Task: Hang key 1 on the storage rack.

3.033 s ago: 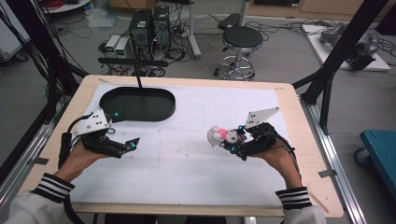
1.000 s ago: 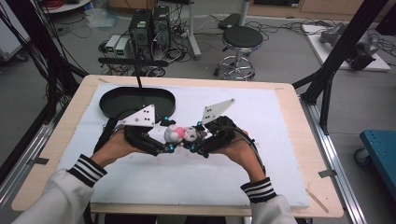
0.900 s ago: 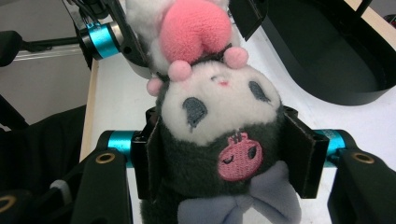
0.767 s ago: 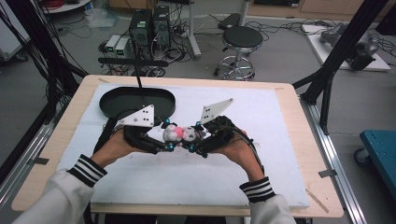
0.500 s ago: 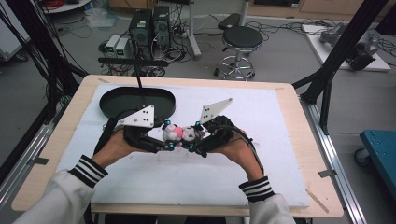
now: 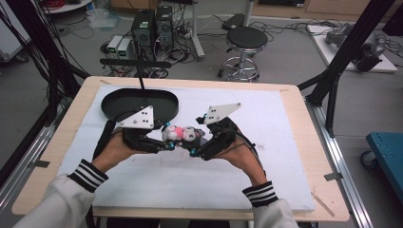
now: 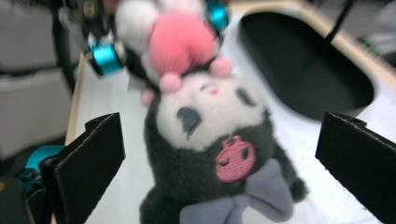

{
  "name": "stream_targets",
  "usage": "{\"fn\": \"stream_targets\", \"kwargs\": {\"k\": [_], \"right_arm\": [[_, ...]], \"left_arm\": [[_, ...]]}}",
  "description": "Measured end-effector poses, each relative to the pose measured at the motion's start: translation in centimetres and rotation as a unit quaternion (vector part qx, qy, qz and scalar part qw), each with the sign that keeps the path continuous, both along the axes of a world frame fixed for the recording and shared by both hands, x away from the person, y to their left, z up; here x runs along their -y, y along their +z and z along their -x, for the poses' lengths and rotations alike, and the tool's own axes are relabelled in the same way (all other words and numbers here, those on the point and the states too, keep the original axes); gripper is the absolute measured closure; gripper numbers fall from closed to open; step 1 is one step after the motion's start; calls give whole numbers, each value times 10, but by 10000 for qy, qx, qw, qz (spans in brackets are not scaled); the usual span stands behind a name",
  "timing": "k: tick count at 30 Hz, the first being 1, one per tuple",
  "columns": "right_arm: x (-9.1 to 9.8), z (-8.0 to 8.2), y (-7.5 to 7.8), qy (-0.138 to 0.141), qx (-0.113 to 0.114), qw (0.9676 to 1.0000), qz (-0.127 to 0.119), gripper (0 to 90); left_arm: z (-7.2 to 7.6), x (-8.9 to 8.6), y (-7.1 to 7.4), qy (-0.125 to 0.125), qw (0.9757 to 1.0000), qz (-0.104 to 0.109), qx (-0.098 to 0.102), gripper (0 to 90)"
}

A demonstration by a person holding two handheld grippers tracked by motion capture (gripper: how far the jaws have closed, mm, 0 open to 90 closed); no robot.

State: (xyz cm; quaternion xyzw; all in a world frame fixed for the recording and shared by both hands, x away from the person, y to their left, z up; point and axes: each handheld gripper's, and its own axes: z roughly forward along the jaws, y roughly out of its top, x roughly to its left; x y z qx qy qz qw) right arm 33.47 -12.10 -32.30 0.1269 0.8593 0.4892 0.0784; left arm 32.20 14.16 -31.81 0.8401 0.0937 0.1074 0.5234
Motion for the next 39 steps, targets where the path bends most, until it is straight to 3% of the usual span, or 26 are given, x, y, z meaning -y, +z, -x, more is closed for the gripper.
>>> {"fn": "stream_targets", "kwargs": {"k": [1,2,3,9,12,13,14,16,17,18,19,20,21,22,23,26,28,29,30,31,33,34,35,36,37,39], "right_arm": [[0,0,0,0,0,10000,0,5],[5,2,0,-101,-14,9996,-279,5],[6,2,0,-151,-21,9992,-369,5],[27,12,-11,-561,36,9968,-573,5],[43,22,-22,-935,135,9923,-806,5],[48,26,-26,-1160,32,9901,-793,6],[51,30,-28,-1296,95,9883,-804,5],[61,38,-36,-1519,254,9824,-1056,6],[61,38,-36,-1519,254,9824,-1056,6],[73,46,-44,-1819,331,9761,-1138,6],[73,46,-44,-1819,331,9761,-1138,6],[83,50,-51,-2029,373,9710,-1208,5],[83,50,-51,-2029,373,9710,-1208,5],[93,53,-58,-2188,410,9665,-1275,6],[93,53,-58,-2188,410,9665,-1275,6],[109,58,-72,-2505,442,9571,-1384,6],[115,60,-80,-2588,411,9538,-1468,6],[115,60,-80,-2588,411,9538,-1468,6],[123,62,-87,-2761,438,9486,-1484,5],[123,62,-87,-2761,438,9486,-1484,5],[133,65,-92,-2973,474,9422,-1473,5],[137,66,-93,-3048,520,9387,-1527,6],[141,68,-94,-3134,555,9351,-1559,6],[145,69,-96,-3211,581,9316,-1601,6],[149,71,-97,-3292,613,9282,-1625,6],[158,74,-99,-3428,691,9213,-1699,6]], "left_arm": [[0,0,0,0,10000,0,0,552],[-1,-4,1,56,10000,31,-1,551],[0,-6,1,96,9999,47,14,551],[2,-20,6,351,9991,173,151,550],[2,-31,9,528,9978,320,241,550],[2,-39,12,680,9966,402,254,550],[2,-39,12,680,9966,402,254,549],[0,-48,15,834,9952,440,276,549],[0,-53,17,946,9941,432,298,549],[-1,-57,18,1000,9934,442,334,549],[-1,-60,19,1032,9930,464,333,549],[-2,-64,21,1086,9923,475,344,549],[-3,-67,22,1153,9915,487,364,549],[-4,-69,24,1205,9907,500,375,549],[-5,-71,24,1238,9902,515,378,549],[-10,-75,27,1412,9876,559,400,548],[-15,-78,29,1534,9857,556,425,548],[-15,-78,29,1534,9857,556,425,548],[-16,-79,29,1594,9846,587,422,548],[-18,-79,30,1654,9835,596,429,548],[-23,-81,32,1811,9804,610,480,548],[-23,-81,32,1811,9804,610,480,548],[-26,-82,35,1935,9776,663,502,548],[-28,-82,36,1993,9763,674,515,548],[-28,-82,36,1993,9763,674,515,548],[-33,-82,37,2115,9734,696,542,548]]}}
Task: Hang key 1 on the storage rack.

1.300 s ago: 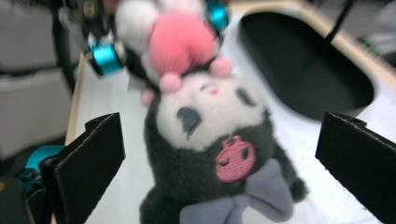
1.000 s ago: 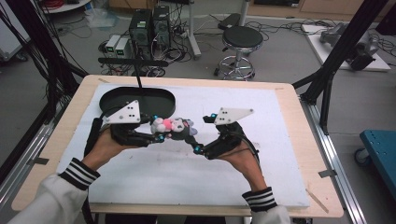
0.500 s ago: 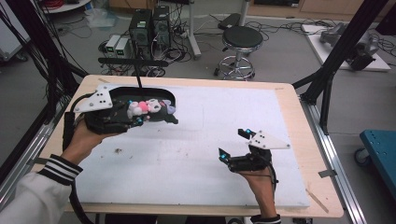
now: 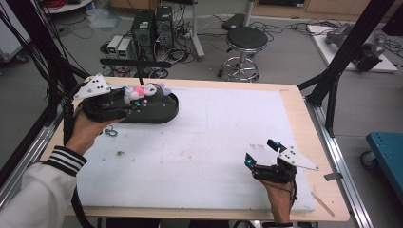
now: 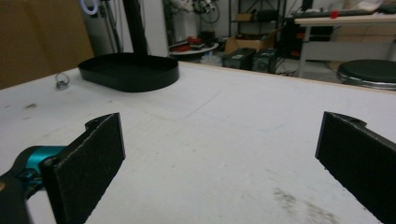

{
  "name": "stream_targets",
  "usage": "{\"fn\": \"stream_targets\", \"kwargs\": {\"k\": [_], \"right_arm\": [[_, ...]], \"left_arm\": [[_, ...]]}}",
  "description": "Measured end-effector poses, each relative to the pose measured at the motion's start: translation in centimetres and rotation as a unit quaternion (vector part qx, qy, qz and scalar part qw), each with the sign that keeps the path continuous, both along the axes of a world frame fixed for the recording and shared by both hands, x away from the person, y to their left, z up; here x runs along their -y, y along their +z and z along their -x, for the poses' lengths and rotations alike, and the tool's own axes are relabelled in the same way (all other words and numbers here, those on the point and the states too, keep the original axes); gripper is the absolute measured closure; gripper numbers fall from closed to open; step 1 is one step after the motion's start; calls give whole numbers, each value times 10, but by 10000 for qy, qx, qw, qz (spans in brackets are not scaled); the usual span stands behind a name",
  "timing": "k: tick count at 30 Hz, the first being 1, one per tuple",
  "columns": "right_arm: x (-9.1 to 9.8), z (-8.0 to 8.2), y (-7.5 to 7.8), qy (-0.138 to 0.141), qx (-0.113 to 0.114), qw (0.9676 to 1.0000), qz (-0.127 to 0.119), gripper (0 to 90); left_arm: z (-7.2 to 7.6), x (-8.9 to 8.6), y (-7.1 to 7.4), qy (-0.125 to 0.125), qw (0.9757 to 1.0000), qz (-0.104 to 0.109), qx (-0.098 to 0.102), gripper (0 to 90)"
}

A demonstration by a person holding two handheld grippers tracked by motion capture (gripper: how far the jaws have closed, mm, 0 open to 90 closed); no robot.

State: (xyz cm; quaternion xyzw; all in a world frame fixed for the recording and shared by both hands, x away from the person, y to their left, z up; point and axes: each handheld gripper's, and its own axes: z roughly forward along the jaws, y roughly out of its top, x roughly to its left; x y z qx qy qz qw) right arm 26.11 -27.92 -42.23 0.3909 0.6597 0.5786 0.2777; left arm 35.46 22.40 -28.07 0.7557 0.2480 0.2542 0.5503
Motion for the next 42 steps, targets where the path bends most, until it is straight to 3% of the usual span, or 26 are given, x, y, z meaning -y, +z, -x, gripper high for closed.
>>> {"fn": "stream_targets", "kwargs": {"k": [9,13,21,24,32,42], "right_arm": [[18,5,-11,-199,163,9994,-236,6],[18,5,-16,-225,247,9992,-210,6],[13,9,-26,-149,746,9968,-249,5],[13,10,-29,-132,835,9961,-241,5],[13,12,-31,-165,1014,9944,-253,5],[14,14,-32,-175,1075,9935,-317,5]], "left_arm": [[-12,0,1,492,9987,82,121,548],[-16,1,-1,661,9977,87,111,548],[-28,3,5,1032,9945,116,166,548],[-33,6,8,1179,9928,58,216,548],[-43,12,9,1349,9906,-14,235,548],[-57,25,12,1506,9880,-170,289,548]]}}
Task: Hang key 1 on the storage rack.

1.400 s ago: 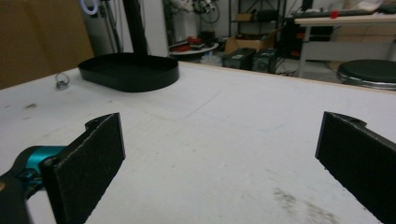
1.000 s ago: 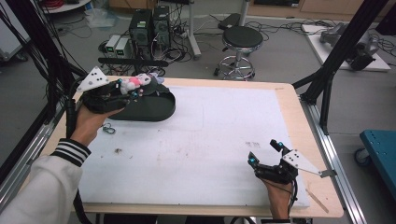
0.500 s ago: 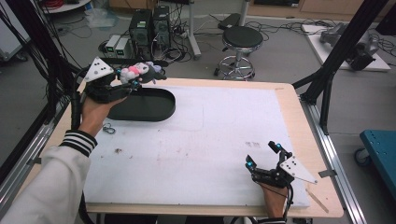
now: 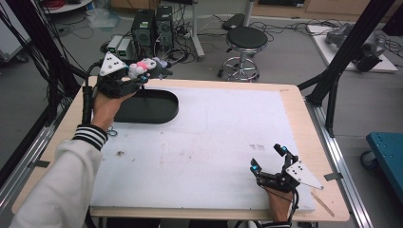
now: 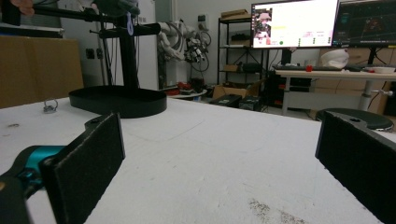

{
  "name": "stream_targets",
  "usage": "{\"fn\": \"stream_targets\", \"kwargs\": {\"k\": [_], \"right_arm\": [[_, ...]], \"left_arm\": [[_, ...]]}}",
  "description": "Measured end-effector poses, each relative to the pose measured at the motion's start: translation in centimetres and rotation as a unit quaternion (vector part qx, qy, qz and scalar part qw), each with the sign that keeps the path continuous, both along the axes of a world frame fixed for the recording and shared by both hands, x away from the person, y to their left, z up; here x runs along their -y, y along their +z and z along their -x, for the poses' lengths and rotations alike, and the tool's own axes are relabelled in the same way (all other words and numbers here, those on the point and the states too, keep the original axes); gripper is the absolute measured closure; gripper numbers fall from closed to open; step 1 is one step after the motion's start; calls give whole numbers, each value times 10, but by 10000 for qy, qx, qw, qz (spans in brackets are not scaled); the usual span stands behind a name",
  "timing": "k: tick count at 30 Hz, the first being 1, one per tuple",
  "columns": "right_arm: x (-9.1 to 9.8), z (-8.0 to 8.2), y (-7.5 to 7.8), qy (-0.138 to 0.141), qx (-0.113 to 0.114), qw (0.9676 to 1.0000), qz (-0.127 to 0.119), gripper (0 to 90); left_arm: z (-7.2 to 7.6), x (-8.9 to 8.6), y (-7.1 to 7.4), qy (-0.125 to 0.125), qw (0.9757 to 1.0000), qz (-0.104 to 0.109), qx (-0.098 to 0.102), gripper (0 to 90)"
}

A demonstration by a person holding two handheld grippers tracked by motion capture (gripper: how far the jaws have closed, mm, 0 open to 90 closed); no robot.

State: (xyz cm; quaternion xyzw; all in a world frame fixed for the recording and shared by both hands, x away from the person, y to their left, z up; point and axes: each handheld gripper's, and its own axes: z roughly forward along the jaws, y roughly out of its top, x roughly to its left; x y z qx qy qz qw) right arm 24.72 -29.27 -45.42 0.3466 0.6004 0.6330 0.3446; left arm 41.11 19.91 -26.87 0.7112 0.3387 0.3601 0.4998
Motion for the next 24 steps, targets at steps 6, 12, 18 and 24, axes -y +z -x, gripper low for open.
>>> {"fn": "stream_targets", "kwargs": {"k": [6,12,18,24], "right_arm": [[1,1,0,2,21,10000,-70,5],[2,1,-1,-7,102,9999,-61,5],[2,1,-1,-1,146,9999,-32,5],[1,1,-1,6,127,9999,-47,5]], "left_arm": [[-7,3,0,148,9999,-60,-9,548],[-13,8,2,189,9998,-62,-14,548],[-18,14,3,221,9996,-171,1,547],[-22,21,0,228,9995,-223,-15,547]]}}
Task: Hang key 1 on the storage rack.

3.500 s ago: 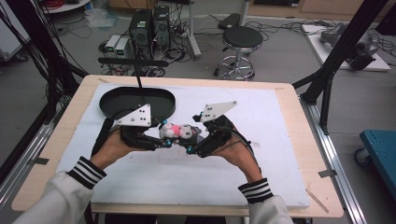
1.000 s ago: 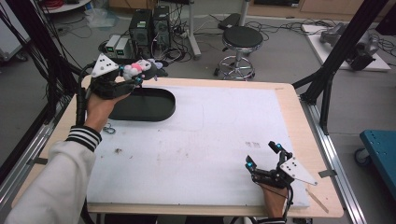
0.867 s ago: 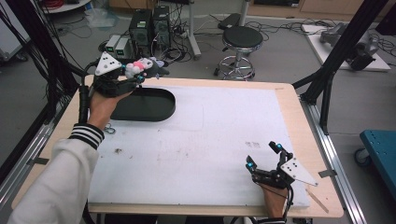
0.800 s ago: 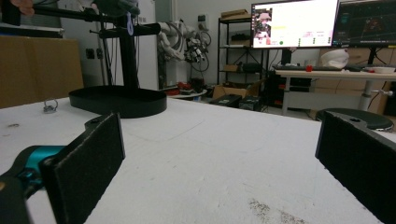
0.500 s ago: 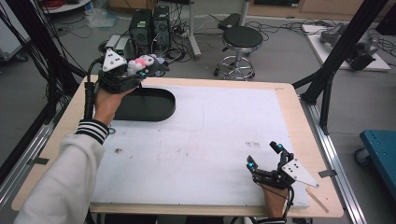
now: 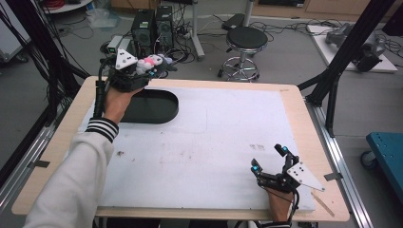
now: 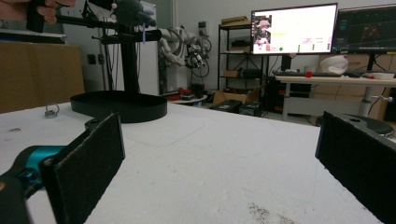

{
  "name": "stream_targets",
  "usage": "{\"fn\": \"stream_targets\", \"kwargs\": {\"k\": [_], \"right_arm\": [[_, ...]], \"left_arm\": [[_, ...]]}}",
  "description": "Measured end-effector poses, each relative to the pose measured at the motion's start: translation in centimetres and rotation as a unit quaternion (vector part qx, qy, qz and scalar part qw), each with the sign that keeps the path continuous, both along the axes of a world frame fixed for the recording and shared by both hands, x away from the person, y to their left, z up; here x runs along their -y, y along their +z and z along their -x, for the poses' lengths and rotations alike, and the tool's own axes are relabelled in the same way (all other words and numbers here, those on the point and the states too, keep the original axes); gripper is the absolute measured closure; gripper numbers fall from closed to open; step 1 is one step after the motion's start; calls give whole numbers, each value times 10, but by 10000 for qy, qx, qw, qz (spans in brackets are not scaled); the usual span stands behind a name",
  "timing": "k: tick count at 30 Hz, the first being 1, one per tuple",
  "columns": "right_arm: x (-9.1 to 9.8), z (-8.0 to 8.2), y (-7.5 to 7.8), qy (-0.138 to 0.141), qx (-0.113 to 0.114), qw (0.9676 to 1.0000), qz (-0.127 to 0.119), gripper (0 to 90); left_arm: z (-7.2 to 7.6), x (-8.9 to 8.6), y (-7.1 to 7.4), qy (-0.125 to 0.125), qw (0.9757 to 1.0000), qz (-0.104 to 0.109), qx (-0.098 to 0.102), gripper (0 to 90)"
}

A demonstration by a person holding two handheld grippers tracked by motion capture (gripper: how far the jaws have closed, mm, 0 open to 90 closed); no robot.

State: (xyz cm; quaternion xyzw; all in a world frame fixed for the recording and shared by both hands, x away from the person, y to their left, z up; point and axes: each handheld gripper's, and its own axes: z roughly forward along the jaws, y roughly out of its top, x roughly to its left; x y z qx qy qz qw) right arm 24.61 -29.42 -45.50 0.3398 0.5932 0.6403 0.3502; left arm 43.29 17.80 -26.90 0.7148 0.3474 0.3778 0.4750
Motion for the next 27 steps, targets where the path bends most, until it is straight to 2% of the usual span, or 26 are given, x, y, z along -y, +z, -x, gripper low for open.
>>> {"fn": "stream_targets", "kwargs": {"k": [4,10,18,22,27], "right_arm": [[0,0,0,7,-24,10000,-4,5],[-1,1,0,23,-52,10000,0,6],[-1,0,0,18,-45,10000,8,5],[-1,1,0,22,-45,10000,-1,5],[0,1,0,29,-50,10000,1,6]], "left_arm": [[0,4,-1,-24,10000,16,17,548],[-1,11,-3,-124,9999,-77,-68,548],[-2,28,-10,-268,9995,-106,-114,548],[-3,36,-15,-311,9991,-231,-190,548],[-5,40,-19,-319,9988,-266,-245,547]]}}
